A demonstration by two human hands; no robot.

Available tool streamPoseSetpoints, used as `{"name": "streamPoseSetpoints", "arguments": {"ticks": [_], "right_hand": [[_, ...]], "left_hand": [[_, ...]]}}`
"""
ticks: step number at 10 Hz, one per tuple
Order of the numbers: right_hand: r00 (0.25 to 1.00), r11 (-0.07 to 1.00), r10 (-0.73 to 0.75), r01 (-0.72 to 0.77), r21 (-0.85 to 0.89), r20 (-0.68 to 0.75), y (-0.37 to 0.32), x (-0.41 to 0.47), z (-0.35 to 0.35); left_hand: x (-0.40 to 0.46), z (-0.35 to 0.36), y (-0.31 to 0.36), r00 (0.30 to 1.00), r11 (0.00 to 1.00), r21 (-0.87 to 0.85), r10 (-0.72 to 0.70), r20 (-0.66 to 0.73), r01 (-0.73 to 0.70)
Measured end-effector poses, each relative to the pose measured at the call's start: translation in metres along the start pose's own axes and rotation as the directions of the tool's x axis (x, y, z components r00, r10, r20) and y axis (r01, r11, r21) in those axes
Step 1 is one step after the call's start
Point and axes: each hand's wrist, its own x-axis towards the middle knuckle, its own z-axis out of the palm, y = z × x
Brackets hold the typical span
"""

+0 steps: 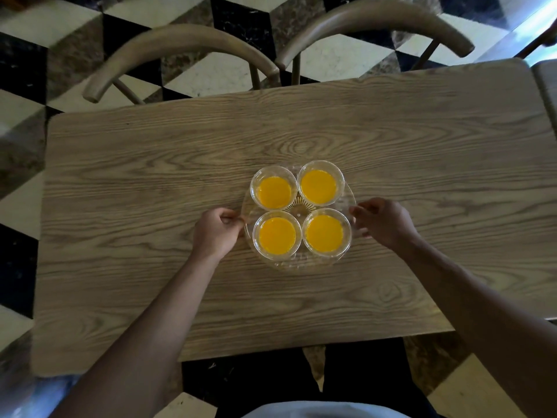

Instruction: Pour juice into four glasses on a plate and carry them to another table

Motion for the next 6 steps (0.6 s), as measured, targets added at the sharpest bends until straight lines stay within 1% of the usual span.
{"name": "streamPoseSetpoints", "arguments": {"ticks": [1, 2, 3, 5, 6], "right_hand": [[0.999, 0.999, -0.042, 0.042, -0.031, 0.002, 0.011, 0.001, 0.001], [0.999, 0.997, -0.048, 0.047, -0.069, -0.005, 0.014, -0.002, 0.000], [0.999, 0.989, -0.054, 0.054, -0.134, 0.005, 0.015, -0.013, -0.001], [0.993, 0.956, -0.084, 0.105, -0.272, 0.089, 0.015, -0.026, -0.002], [0.988, 0.938, -0.113, 0.142, -0.315, 0.108, 0.014, -0.030, -0.004]], "left_hand": [[0.001, -0.005, -0.002, 1.000, 0.999, 0.052, -0.001, -0.004, 0.001], [0.001, -0.008, -0.003, 1.000, 0.998, 0.066, 0.016, 0.004, -0.016], [-0.001, -0.014, -0.007, 0.997, 0.987, 0.142, 0.068, 0.048, -0.074], [-0.019, -0.025, -0.004, 0.990, 0.936, 0.325, 0.116, 0.082, -0.136], [-0.028, -0.027, -0.004, 0.988, 0.917, 0.368, 0.129, 0.089, -0.153]]}}
